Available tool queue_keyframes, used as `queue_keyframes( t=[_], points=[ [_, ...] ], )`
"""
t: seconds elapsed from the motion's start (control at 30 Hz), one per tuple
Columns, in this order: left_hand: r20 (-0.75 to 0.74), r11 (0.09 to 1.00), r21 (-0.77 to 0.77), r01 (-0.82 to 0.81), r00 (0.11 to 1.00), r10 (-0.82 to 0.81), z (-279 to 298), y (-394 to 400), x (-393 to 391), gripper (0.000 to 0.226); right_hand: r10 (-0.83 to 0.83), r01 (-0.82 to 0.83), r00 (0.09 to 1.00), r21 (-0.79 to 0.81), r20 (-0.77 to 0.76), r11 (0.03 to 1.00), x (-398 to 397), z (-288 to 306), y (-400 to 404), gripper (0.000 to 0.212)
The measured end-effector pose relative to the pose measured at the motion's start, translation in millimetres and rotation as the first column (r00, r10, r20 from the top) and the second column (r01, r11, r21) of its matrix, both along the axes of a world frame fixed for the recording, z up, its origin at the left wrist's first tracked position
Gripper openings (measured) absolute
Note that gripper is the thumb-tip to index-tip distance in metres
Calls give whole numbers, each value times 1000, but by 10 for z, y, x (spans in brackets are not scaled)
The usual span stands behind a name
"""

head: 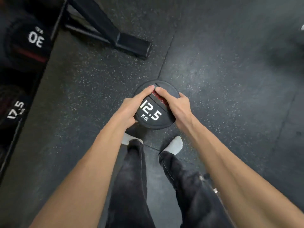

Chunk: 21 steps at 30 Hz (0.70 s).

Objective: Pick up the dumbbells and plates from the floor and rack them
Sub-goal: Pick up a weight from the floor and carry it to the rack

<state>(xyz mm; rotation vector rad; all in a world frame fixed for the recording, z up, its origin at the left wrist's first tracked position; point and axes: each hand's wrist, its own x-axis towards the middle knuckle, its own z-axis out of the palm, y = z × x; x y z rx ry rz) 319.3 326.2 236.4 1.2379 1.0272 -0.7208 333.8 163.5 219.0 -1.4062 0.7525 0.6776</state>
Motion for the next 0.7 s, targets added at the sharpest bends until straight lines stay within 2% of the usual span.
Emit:
queue_keyframes(
  t=[0.13,0.2,0.27,0.33,0.5,0.63,0.7],
  points=[
    [92,953,-5,-302,949,301,962,451,-543,84,159,-162,982,24,97,986,-193,995,575,71],
    [135,891,-8,-454,882,451,1390,716,-833,94,249,-257,957,35,146,966,-337,1405,910,71],
    [158,817,2,-577,807,569,1773,989,-1083,114,346,-362,915,44,208,931,-452,1753,1253,73],
    [218,742,12,-670,726,652,2111,1292,-1314,116,425,-457,866,72,263,886,-544,2085,1659,69],
    [421,589,-18,-808,528,738,2983,2090,-1799,83,522,-604,757,116,393,789,-827,2871,2702,73],
    [522,470,8,-882,405,751,3693,2799,-2180,107,579,-726,630,127,518,676,-1060,3624,3580,73],
    [584,418,-12,-909,333,741,4006,3146,-2363,99,606,-790,550,122,575,601,-1193,3989,4007,62]
  ],
)
